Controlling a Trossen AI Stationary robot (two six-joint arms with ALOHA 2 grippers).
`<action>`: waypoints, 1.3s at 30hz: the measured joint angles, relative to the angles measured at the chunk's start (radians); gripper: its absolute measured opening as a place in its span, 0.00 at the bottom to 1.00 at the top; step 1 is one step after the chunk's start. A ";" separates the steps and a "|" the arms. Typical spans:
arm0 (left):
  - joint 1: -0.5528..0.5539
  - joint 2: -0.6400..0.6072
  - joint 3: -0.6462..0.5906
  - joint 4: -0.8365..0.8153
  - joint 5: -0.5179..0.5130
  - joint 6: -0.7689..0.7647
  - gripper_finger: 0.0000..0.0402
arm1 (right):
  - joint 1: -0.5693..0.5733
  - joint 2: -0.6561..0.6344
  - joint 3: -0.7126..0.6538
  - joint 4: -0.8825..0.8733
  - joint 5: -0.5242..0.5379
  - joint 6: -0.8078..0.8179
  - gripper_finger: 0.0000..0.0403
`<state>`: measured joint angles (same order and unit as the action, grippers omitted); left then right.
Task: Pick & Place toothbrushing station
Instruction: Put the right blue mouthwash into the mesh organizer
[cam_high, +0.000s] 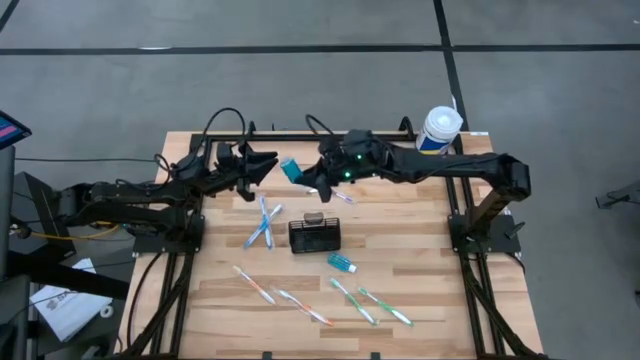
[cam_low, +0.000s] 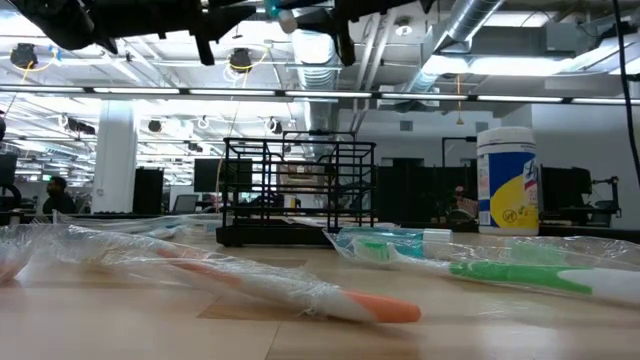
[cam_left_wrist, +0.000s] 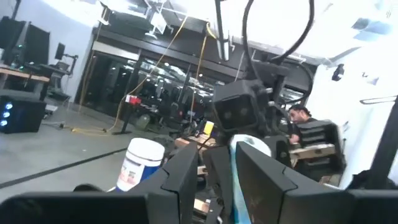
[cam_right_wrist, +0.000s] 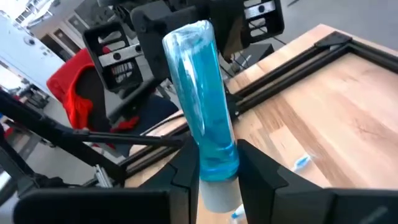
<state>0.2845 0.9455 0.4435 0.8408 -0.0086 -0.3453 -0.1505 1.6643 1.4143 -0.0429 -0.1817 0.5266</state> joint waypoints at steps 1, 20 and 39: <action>0.002 0.000 0.000 -0.002 0.001 0.000 0.26 | 0.002 0.005 0.000 0.015 0.000 0.000 0.18; 0.003 0.003 0.000 0.017 0.087 -0.038 0.26 | -0.021 0.044 0.000 0.065 -0.005 0.027 0.18; 0.003 0.102 0.002 0.042 0.115 -0.082 0.26 | -0.021 0.047 -0.002 0.112 -0.027 0.039 0.18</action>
<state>0.2878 1.0479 0.4455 0.8830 0.1060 -0.4274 -0.1715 1.7111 1.4124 0.0692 -0.2085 0.5655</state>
